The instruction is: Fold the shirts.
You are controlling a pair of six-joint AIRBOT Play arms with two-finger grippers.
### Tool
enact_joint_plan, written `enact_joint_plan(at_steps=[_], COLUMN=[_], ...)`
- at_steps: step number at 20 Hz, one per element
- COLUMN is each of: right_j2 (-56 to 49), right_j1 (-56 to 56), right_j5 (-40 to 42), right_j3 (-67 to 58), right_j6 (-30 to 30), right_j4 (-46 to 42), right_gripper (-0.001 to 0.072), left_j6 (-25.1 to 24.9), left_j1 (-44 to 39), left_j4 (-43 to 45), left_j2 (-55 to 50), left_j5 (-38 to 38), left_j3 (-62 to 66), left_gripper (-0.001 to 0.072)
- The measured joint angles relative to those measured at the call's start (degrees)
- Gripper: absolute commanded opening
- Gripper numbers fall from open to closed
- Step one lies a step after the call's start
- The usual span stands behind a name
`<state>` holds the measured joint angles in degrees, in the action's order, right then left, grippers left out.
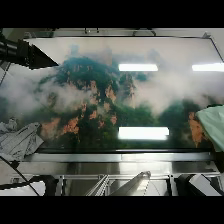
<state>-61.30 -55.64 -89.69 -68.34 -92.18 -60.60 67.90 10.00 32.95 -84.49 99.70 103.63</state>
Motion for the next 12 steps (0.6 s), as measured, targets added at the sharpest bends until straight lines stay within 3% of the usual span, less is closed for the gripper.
enact_joint_plan(at_steps=[2, 6, 9, 12], right_j2=[0.8, 3.2, 6.5, 8.7], right_j1=[8.5, 29.1, 46.2, 63.0], right_j5=[2.5, 7.4, 12.1, 19.1], right_j3=[-1.0, -1.2, 1.2, 6.1], right_j6=[4.6, 11.3, 13.8, 13.4], right_j4=[11.0, 20.8, 21.1, 12.6], right_gripper=[0.0019, 0.0019, 0.0019, 0.0019], left_j6=[0.5, 2.1, 2.8, 3.0], left_j1=[0.0, 0.0, -0.5, -1.7], left_j4=[1.1, 5.3, 6.8, 7.6], left_j2=[2.6, 12.2, 23.6, 34.3], left_j5=[-1.1, -3.5, -7.6, -13.0], left_j3=[-0.2, -9.0, -24.7, -42.5], left_gripper=[0.0016, 0.0016, 0.0016, 0.0016])
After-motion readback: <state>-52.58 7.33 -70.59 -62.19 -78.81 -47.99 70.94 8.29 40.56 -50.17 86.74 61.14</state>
